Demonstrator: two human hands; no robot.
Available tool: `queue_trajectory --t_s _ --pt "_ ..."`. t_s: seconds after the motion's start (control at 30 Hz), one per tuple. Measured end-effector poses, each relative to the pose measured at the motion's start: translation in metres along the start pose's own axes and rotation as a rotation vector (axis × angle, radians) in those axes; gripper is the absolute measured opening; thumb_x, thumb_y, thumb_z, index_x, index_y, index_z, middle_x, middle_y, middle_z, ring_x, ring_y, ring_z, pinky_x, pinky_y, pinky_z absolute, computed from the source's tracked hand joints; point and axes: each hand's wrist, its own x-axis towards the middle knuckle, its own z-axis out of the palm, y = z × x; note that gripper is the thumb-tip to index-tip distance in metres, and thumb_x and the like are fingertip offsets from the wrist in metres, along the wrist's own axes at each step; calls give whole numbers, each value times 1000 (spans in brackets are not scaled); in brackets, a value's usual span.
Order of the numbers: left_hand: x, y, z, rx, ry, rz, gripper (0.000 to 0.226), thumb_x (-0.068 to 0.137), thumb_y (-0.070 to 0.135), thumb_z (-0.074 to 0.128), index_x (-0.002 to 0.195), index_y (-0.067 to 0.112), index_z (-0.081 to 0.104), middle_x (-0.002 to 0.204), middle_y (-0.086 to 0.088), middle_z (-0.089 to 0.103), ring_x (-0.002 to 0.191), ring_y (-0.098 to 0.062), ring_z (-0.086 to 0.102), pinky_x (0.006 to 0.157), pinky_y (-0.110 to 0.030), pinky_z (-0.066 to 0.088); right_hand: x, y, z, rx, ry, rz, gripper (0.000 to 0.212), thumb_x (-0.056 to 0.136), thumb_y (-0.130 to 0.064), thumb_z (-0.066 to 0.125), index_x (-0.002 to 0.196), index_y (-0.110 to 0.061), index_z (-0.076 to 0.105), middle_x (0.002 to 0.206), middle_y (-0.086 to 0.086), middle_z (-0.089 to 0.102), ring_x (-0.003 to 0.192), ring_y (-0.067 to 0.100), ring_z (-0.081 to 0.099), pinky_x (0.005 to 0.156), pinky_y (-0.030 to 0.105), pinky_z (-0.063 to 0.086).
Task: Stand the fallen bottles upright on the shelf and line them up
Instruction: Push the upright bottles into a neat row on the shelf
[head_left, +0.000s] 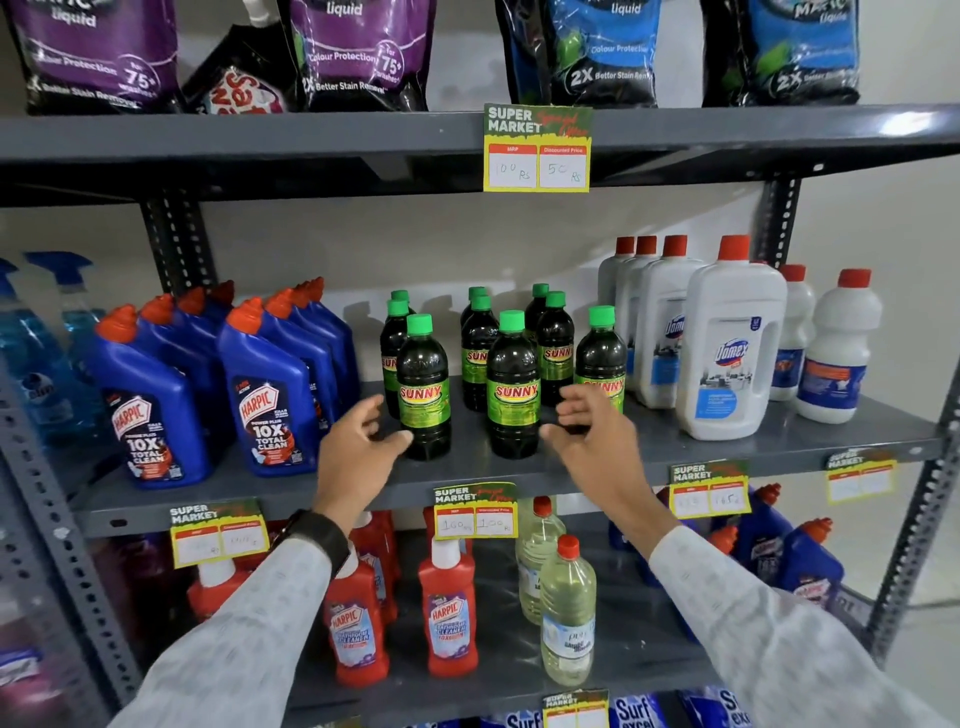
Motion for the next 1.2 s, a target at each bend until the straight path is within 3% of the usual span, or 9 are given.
queue_trajectory --t_s 0.1,0.17,0.47,0.53,0.6,0.77,0.9,1.1,1.2 --pt "10 -1 7 -67 -129 -79 98 74 17 89 154 24 34 145 2 50 133 -18 51 116 -46 41 8 -1 17 -67 -150 65 89 71 -33 94 144 -13 47 126 -6 60 117 12 58 100 32 51" --pt "16 -5 11 -54 -168 -85 105 67 18 93 153 26 35 146 1 54 129 -18 55 114 -46 43 13 -1 24 -89 -176 93 95 66 -34 97 143 -13 45 123 -6 61 115 12 59 98 30 49" --pt "27 -7 10 -17 -195 -22 94 67 19 93 147 21 44 133 -5 65 114 -15 64 107 -41 50 29 0 40 -92 -177 139 84 70 -29 95 138 -13 48 124 2 69 113 19 66 99 37 54" --pt "25 -7 7 -23 -192 -12 92 68 16 92 147 19 45 132 -4 65 110 -9 63 101 -33 49 30 -2 43 -79 -193 139 82 71 -27 95 138 -13 49 122 2 68 112 19 65 98 35 53" --pt "24 -9 4 -30 -185 -11 89 69 14 91 146 19 46 131 -3 65 109 -6 63 98 -29 48 30 -4 44 -67 -209 139 79 72 -25 94 137 -12 50 119 1 69 109 18 65 95 32 53" --pt "22 -16 -9 -17 -156 -3 89 68 17 92 145 23 48 131 -1 66 113 -12 65 105 -38 51 28 -10 49 -39 -244 128 73 75 -19 93 134 -11 52 111 -7 66 100 9 63 76 10 43" --pt "19 -17 -14 -16 -139 4 88 70 17 91 146 25 47 132 -1 66 115 -14 65 106 -40 51 26 -16 50 -47 -269 129 72 76 -18 92 134 -11 51 109 -9 63 95 5 60 70 7 40" --pt "13 -14 -15 -9 -140 1 91 73 18 90 149 28 42 139 -2 63 119 -13 63 111 -41 48 23 -16 52 -30 -269 128 78 76 -21 92 140 -11 50 115 -8 64 107 10 62 79 7 42" --pt "5 -12 -16 -3 -143 4 103 74 27 89 156 34 27 152 0 52 132 -14 54 115 -39 42 17 -16 48 -19 -291 105 92 75 -30 92 151 -14 43 132 -4 66 124 15 61 104 28 50"
